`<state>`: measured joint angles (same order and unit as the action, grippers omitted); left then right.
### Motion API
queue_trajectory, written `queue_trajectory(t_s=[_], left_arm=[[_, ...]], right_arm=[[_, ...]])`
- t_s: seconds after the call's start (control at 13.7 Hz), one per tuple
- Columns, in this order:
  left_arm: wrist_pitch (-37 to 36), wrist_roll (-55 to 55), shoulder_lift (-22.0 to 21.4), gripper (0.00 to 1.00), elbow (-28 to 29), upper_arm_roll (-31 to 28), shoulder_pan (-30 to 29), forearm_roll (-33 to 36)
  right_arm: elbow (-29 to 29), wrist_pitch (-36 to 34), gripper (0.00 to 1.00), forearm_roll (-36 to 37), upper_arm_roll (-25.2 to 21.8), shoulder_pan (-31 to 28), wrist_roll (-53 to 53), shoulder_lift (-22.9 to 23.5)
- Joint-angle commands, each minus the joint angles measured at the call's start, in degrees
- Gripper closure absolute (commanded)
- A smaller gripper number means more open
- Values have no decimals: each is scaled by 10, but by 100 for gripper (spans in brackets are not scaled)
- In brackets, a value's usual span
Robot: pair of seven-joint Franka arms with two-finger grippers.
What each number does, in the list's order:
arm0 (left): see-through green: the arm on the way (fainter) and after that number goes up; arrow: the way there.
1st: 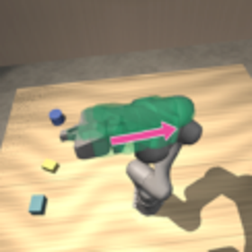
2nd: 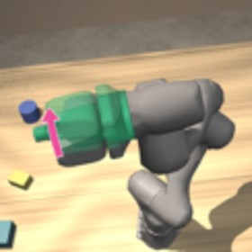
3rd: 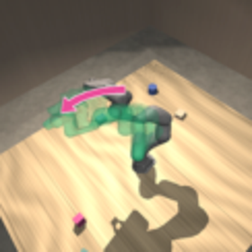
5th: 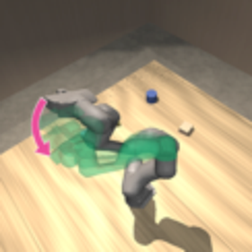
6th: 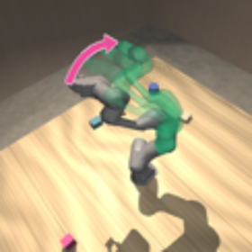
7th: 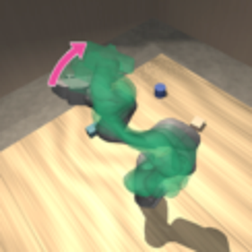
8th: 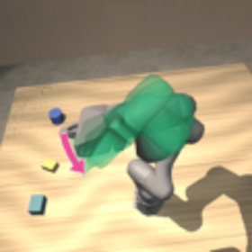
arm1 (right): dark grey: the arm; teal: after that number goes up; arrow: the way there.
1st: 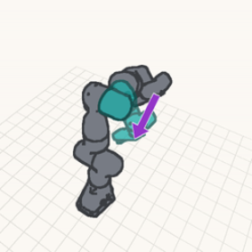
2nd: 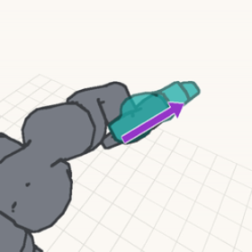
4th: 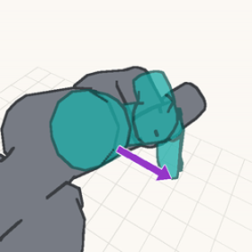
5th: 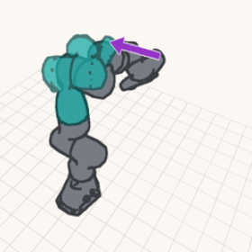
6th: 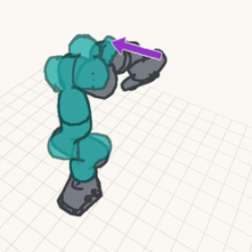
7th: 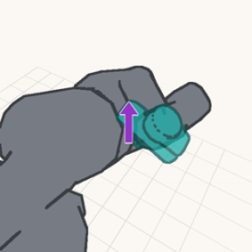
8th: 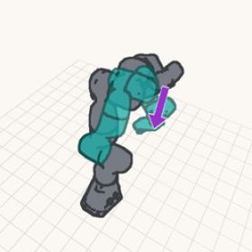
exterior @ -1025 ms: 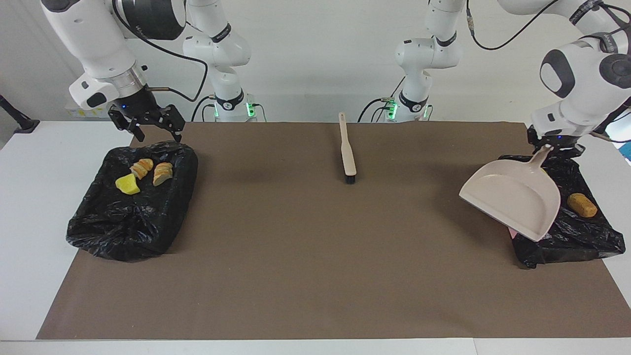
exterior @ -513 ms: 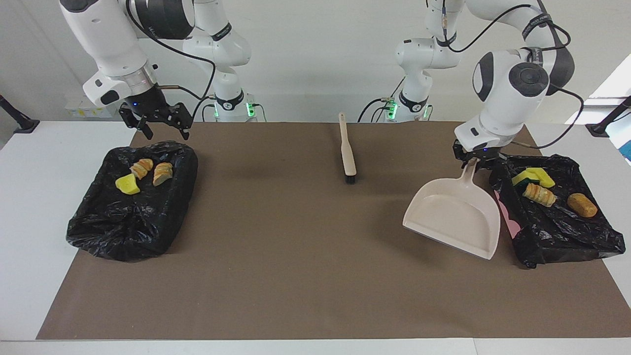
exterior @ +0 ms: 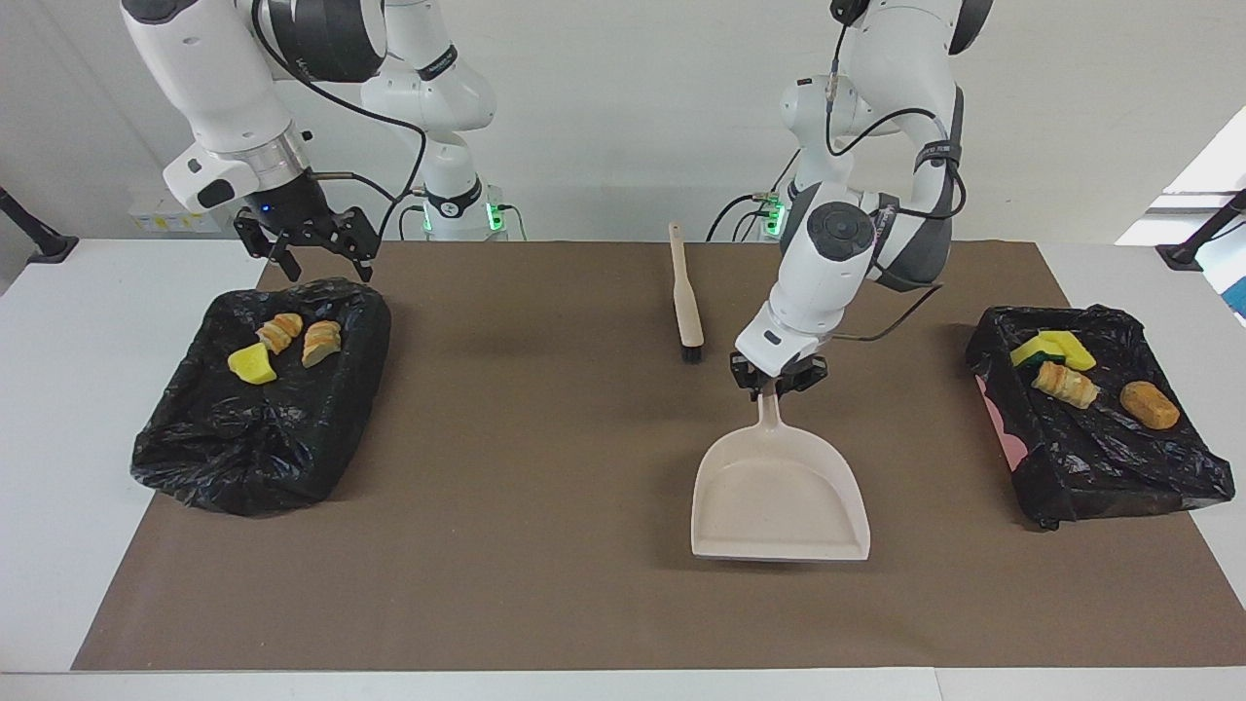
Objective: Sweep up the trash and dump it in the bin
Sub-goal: 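Carry the empty dustpan back to the table center and release it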
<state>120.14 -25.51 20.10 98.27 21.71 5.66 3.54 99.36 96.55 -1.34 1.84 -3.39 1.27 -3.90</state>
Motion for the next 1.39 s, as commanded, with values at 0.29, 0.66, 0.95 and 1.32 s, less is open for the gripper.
queue_trajectory(t_s=[0.29,0.66,0.95,1.32], left_arm=[[49,-41,46,91,-8,33,9,-26],[41,-37,33,51,32,33,18,-24],[25,-34,28,0,29,32,22,-13],[-58,11,-57,0,33,-22,15,10]], right_arm=[[5,6,0,-4,4,-5,8,-7],[5,6,0,-4,4,-5,8,-8],[5,3,0,-4,4,-5,8,-7],[-103,-92,0,8,7,19,7,47]])
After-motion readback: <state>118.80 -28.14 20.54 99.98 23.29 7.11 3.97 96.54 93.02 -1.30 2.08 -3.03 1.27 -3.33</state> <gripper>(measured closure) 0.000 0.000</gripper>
